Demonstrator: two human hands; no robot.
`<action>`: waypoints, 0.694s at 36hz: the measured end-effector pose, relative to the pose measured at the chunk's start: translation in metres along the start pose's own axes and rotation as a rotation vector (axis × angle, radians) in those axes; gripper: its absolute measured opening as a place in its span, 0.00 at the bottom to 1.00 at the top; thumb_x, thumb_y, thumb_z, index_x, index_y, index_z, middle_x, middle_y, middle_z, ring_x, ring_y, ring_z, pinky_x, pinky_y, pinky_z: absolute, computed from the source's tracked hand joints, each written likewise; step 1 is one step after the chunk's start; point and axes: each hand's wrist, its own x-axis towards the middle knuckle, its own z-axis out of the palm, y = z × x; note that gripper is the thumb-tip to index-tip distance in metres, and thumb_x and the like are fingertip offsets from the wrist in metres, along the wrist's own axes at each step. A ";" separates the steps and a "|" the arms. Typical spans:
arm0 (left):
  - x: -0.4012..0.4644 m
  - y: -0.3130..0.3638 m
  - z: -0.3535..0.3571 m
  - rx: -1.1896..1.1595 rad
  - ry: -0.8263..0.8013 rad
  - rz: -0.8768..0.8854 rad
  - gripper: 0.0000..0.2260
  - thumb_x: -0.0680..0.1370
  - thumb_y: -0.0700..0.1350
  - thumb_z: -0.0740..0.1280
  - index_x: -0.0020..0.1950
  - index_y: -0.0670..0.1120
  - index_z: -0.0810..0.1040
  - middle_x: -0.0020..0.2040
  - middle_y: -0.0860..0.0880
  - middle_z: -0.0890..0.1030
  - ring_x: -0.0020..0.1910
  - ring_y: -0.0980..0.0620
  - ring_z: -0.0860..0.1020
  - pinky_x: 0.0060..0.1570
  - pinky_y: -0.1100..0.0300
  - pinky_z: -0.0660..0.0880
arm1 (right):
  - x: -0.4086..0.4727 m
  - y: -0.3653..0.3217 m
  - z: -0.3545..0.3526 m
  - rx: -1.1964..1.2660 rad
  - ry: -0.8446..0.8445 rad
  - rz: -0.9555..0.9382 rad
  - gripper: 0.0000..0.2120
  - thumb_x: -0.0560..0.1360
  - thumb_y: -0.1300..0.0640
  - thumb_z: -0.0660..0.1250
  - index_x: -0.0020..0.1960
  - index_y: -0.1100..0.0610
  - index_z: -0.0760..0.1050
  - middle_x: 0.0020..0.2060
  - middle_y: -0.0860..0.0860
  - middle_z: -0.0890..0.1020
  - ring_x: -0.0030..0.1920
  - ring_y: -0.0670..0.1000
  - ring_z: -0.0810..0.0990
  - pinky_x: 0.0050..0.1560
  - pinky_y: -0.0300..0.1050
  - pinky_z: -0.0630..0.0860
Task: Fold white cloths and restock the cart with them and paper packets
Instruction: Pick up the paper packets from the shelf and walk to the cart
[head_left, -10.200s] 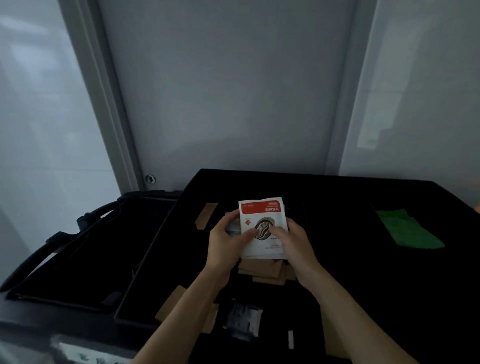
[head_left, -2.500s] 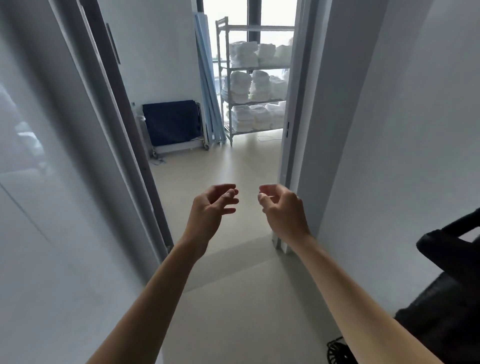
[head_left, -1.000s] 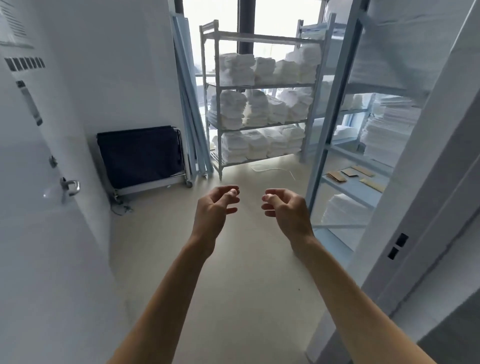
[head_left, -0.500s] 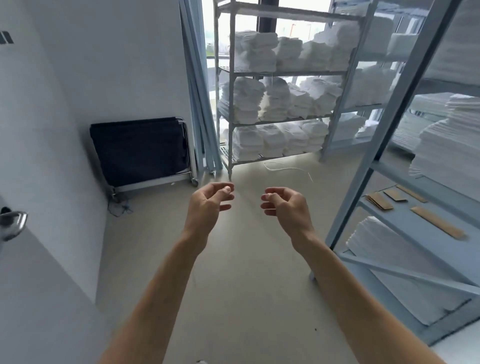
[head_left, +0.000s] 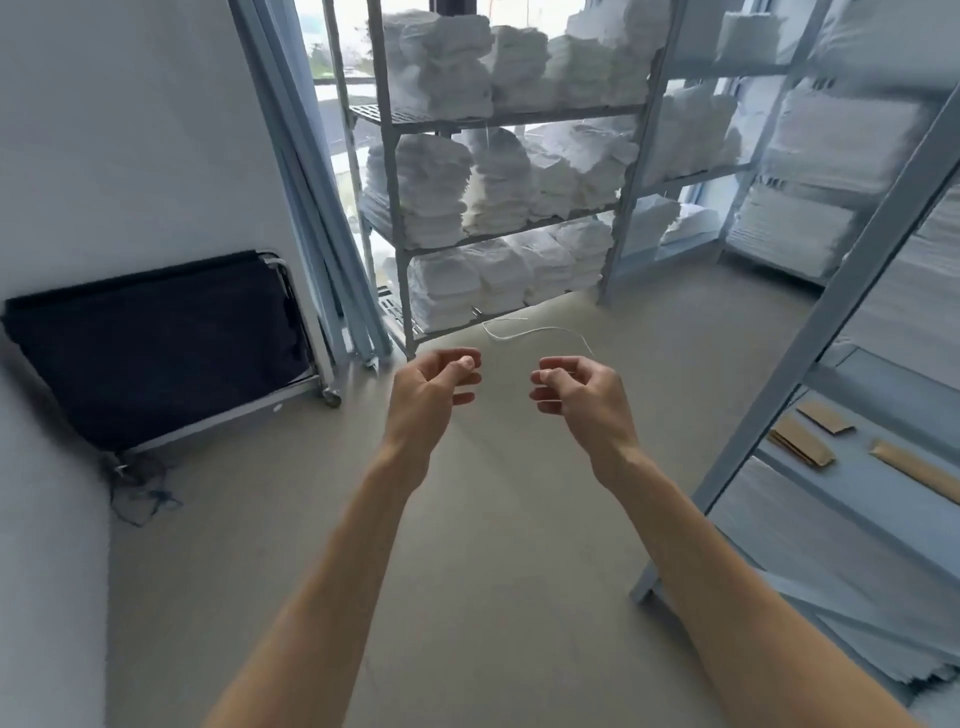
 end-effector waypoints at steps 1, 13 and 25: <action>0.008 0.000 0.002 0.004 -0.009 -0.002 0.07 0.81 0.37 0.64 0.54 0.40 0.81 0.55 0.39 0.83 0.51 0.47 0.82 0.55 0.48 0.78 | 0.008 0.000 0.000 0.003 0.008 0.004 0.04 0.76 0.62 0.67 0.49 0.57 0.80 0.43 0.56 0.86 0.39 0.51 0.84 0.46 0.47 0.82; 0.208 -0.040 0.073 0.018 -0.090 -0.026 0.08 0.81 0.38 0.64 0.55 0.38 0.82 0.49 0.38 0.84 0.44 0.45 0.83 0.54 0.46 0.79 | 0.216 0.036 0.000 0.122 0.103 0.023 0.05 0.76 0.62 0.65 0.47 0.56 0.80 0.44 0.59 0.85 0.40 0.53 0.83 0.48 0.48 0.81; 0.425 -0.038 0.167 -0.018 -0.142 -0.019 0.07 0.81 0.39 0.64 0.50 0.42 0.82 0.44 0.44 0.85 0.43 0.46 0.84 0.54 0.45 0.79 | 0.439 0.024 -0.024 0.149 0.167 0.023 0.05 0.76 0.61 0.66 0.48 0.57 0.81 0.44 0.58 0.86 0.41 0.53 0.84 0.45 0.44 0.82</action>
